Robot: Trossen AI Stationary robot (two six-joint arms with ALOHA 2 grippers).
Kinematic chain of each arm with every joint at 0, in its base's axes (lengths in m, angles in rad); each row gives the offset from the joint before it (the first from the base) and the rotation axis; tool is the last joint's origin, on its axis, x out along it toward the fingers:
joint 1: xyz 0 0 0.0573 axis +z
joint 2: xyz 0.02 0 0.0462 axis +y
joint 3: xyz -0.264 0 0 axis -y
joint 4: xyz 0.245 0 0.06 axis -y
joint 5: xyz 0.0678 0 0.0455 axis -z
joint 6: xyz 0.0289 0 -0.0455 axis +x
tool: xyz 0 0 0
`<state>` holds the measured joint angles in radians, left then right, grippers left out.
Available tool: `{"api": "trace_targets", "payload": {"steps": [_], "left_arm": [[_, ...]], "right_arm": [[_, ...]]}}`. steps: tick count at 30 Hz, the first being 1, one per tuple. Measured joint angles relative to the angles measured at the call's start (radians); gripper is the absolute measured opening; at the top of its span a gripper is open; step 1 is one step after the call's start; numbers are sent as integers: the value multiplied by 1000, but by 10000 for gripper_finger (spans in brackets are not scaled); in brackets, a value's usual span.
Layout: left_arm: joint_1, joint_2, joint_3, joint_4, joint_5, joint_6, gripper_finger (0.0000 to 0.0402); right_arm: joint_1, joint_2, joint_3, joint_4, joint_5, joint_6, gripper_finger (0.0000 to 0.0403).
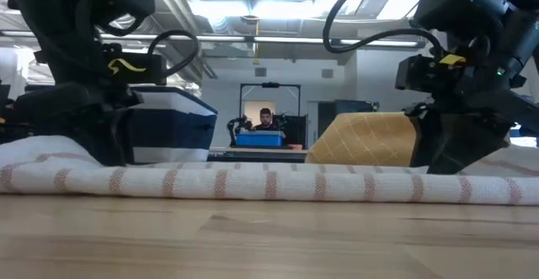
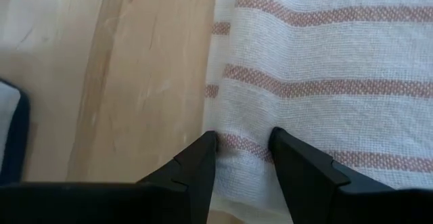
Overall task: Fold towel
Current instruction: Fold the white towel
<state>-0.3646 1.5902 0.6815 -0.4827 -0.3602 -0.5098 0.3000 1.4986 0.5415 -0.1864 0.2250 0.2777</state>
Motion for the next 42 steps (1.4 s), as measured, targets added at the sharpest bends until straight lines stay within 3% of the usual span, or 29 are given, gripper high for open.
{"api": "trace_targets", "payload": {"steps": [9, 15, 19, 24, 32, 39, 42], "left_arm": [[26, -119, 118, -148, 27, 106, 141], [46, -179, 151, -93, -11, 111, 141], [49, -161, 142, -83, -3, 41, 141], [30, -152, 84, -82, 53, -64, 141], [11, -155, 47, -60, 54, -80, 141], [28, -163, 101, -32, 50, -5, 141], [46, -163, 87, -63, 40, -31, 141]], "right_arm": [[0, -45, 138, -57, 47, -54, 216], [2, -134, 294, -406, 38, 16, 216], [2, -206, 288, -577, -20, 97, 216], [0, -251, 176, -550, -54, 116, 216], [-23, -251, 9, -304, -58, 136, 216], [-66, -249, -9, -238, -111, 145, 216], [-65, -249, 29, -233, -197, 222, 216]]}}
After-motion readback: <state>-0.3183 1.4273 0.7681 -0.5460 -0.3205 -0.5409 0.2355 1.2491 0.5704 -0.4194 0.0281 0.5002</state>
